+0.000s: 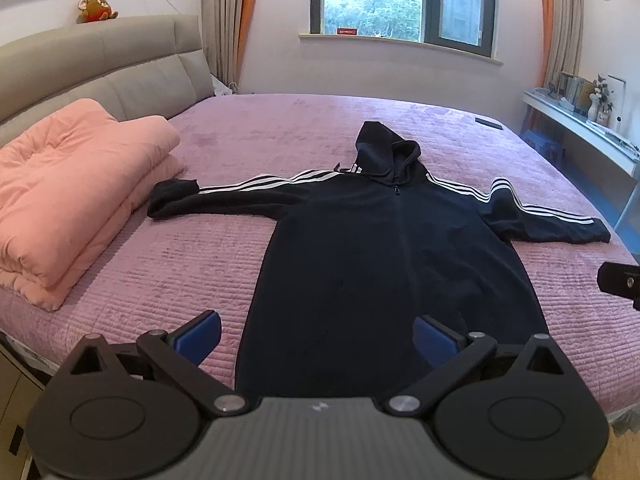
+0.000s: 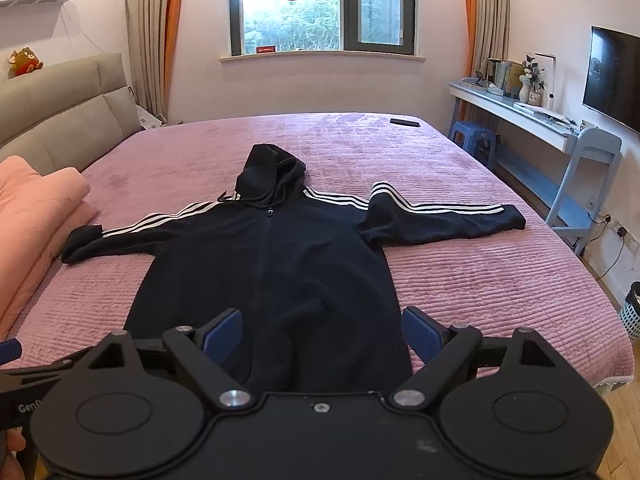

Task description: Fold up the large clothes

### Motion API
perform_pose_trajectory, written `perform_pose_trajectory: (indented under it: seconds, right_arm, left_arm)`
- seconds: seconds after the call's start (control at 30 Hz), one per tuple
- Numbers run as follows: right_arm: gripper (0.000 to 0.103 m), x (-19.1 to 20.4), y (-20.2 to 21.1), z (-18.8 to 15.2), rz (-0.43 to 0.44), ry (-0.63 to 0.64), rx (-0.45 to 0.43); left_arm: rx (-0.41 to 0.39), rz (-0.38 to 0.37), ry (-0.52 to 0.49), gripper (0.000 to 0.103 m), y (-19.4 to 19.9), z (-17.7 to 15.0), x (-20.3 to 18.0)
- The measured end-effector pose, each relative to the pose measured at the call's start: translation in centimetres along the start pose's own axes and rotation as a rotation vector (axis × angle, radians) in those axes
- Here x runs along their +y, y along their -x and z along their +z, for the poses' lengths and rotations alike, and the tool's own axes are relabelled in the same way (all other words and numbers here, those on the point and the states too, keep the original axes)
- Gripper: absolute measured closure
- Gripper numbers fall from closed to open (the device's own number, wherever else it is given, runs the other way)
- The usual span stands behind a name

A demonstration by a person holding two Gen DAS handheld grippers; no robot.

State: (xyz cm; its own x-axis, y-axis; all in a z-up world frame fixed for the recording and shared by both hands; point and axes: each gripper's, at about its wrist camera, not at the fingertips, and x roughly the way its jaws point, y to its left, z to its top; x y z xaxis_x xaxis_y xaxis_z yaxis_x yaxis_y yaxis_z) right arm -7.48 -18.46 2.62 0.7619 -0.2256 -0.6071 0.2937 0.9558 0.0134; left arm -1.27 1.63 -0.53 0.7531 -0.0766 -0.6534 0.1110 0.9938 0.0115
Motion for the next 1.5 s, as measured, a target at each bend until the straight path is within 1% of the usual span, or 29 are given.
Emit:
perform_pose_trajectory:
  seconds: [0.23,0.43,0.63,0.73,1.27,1.5]
  right_arm:
    - [0.001,0.2,-0.2,0.0,0.010,0.004,0.004]
    - [0.001,-0.3,-0.5,0.0,0.018,-0.012,0.016]
    - [0.001,-0.7,-0.3,0.0,0.015,-0.027,0.012]
    - [0.001,-0.7,-0.3,-0.1,0.018,-0.026,0.015]
    - [0.001,-1.0,-0.4,0.0,0.026,-0.033,0.032]
    - [0.001,-1.3,-1.0,-0.2,0.011,-0.030,0.037]
  left_arm:
    - [-0.017,0.016,-0.009,0.000,0.3,0.1,-0.2]
    - [-0.013,0.025,-0.011,0.000,0.3,-0.1,-0.4]
    - [-0.024,0.011,-0.021,0.000,0.5,0.0,-0.5]
    - [-0.030,0.016,-0.031,0.000,0.7,-0.1,-0.7]
    - [-0.002,0.019,-0.022,0.000,0.0,-0.4,-0.4]
    - [0.006,0.012,-0.008,0.000,-0.6,-0.4,-0.1]
